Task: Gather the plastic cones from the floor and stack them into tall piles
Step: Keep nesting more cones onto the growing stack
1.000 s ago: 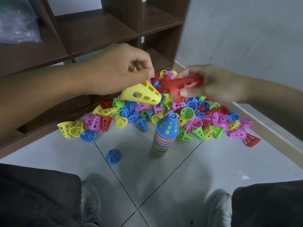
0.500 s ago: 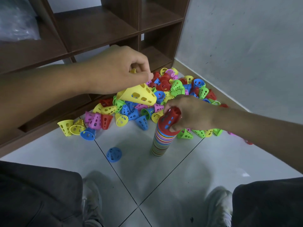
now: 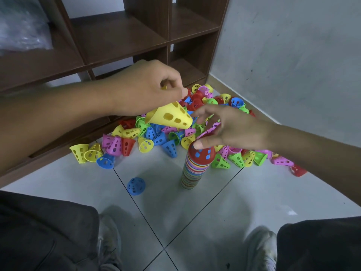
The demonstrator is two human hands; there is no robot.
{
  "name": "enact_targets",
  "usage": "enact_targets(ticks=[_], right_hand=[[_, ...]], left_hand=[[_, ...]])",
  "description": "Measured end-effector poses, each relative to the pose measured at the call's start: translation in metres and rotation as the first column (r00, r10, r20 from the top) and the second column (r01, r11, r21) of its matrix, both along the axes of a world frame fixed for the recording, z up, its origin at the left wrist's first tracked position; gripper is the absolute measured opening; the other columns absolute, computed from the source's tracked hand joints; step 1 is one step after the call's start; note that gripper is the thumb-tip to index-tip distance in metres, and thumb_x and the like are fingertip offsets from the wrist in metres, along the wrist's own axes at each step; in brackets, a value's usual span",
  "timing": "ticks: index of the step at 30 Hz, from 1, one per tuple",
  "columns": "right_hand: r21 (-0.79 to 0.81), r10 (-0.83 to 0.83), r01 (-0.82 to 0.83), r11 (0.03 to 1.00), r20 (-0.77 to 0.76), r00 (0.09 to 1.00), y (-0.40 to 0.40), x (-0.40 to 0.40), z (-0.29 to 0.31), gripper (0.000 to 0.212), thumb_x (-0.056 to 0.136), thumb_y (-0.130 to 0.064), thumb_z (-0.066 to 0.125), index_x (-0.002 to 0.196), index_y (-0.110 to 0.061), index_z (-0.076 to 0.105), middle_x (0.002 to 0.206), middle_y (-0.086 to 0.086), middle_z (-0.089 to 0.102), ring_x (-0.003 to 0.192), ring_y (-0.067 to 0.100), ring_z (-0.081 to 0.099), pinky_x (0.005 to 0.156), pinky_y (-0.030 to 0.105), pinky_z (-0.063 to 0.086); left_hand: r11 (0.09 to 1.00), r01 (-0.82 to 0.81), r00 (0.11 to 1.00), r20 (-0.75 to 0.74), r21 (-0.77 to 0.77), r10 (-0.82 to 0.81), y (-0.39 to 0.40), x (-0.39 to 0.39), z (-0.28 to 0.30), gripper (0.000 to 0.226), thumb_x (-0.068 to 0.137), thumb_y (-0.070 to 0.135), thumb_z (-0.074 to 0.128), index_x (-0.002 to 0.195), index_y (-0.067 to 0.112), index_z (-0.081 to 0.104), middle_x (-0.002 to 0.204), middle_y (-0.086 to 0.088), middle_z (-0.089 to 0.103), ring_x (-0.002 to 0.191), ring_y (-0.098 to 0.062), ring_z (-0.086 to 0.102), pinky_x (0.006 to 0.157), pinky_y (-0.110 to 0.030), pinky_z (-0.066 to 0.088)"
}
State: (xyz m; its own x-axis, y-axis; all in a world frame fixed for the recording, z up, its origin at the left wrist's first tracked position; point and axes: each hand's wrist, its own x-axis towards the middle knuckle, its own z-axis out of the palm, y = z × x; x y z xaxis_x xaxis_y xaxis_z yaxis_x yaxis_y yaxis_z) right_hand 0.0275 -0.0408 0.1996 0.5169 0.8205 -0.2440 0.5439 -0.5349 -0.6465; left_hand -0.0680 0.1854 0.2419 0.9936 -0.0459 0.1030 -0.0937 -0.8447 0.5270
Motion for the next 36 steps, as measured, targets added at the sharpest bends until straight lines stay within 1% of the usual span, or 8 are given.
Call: enact_targets(ticks=[4,10,12,15,18,23,30,36], right_hand=[[0.174,-0.044,0.081,0.981,-0.21,0.977,0.003,-0.008,0.016,0.069,0.071,-0.04,0.08,0.134,-0.025,0.056,0.113,-0.006,0.07,0.096,0.007,0.07,0.083,0.023,0.057],[0.254,-0.061,0.227,0.94,-0.532,0.845,0.005,-0.015,0.012,0.055,0.079,-0.032,0.07,0.13,-0.016,0.057,0.109,0.005,0.075,0.104,0.019,0.072,0.095,0.034,0.057],[0.271,-0.075,0.286,0.919,-0.592,0.802,0.007,-0.019,0.01,0.059,0.08,-0.032,0.068,0.134,-0.011,0.056,0.109,0.007,0.074,0.103,0.021,0.072,0.097,0.037,0.056],[0.29,-0.107,0.333,0.897,-0.589,0.801,0.008,-0.019,0.01,0.045,0.084,-0.031,0.067,0.125,-0.014,0.062,0.104,0.001,0.076,0.096,0.017,0.073,0.097,0.037,0.056],[0.303,-0.162,0.331,0.894,-0.47,0.868,0.006,-0.016,0.012,0.034,0.088,-0.024,0.07,0.121,-0.014,0.065,0.107,0.005,0.075,0.092,0.015,0.073,0.092,0.031,0.058],[0.254,-0.189,0.202,0.946,-0.075,0.979,0.0,-0.016,0.014,0.035,0.084,-0.028,0.078,0.116,-0.019,0.066,0.103,0.002,0.074,0.092,0.013,0.07,0.085,0.031,0.058],[0.126,-0.128,0.104,0.987,0.205,0.97,-0.01,-0.007,0.036,0.034,0.081,-0.039,0.079,0.11,-0.033,0.062,0.098,-0.014,0.067,0.087,0.001,0.063,0.072,0.021,0.053],[-0.037,-0.03,0.043,0.998,0.302,0.953,-0.021,0.001,0.052,0.044,0.079,-0.038,0.081,0.118,-0.029,0.062,0.108,-0.006,0.067,0.089,0.007,0.062,0.08,0.034,0.053]], left_hand=[[1.0,-0.021,1.0,0.001,-0.005,0.021,-0.001,0.001,0.0,0.027,0.099,0.045,0.052,0.1,0.028,0.073,0.089,0.013,0.068,0.084,0.005,0.062,0.061,-0.015,0.044],[0.993,-0.058,0.998,0.028,-0.105,0.061,-0.011,-0.002,-0.001,0.035,0.095,0.052,0.045,0.1,0.03,0.072,0.094,0.0,0.072,0.088,-0.017,0.067,0.081,-0.051,0.055],[0.987,-0.076,0.996,0.043,-0.145,0.083,-0.018,-0.002,-0.004,0.033,0.098,0.048,0.046,0.102,0.029,0.072,0.094,0.0,0.072,0.089,-0.016,0.066,0.083,-0.048,0.054],[0.982,-0.077,0.993,0.08,-0.174,0.092,-0.025,0.001,-0.008,0.028,0.102,0.041,0.05,0.102,0.024,0.072,0.091,0.004,0.07,0.083,-0.003,0.062,0.067,-0.02,0.048],[0.983,-0.053,0.996,0.057,-0.178,0.064,-0.029,0.0,-0.008,0.027,0.101,0.042,0.051,0.102,0.025,0.071,0.088,0.01,0.069,0.079,0.007,0.06,0.063,-0.01,0.043],[0.989,0.003,0.999,-0.039,-0.149,-0.009,-0.022,-0.002,-0.013,0.022,0.097,0.046,0.056,0.106,0.031,0.069,0.101,0.015,0.071,0.097,0.002,0.065,0.087,-0.028,0.056],[0.996,0.01,0.997,-0.078,-0.091,-0.017,-0.011,-0.003,-0.012,0.017,0.098,0.042,0.058,0.106,0.032,0.069,0.104,0.018,0.069,0.097,0.009,0.063,0.08,-0.015,0.049],[0.998,-0.002,0.997,-0.077,-0.066,-0.003,-0.01,-0.003,-0.013,0.019,0.098,0.042,0.058,0.106,0.03,0.07,0.103,0.016,0.07,0.095,0.006,0.064,0.079,-0.016,0.05]])
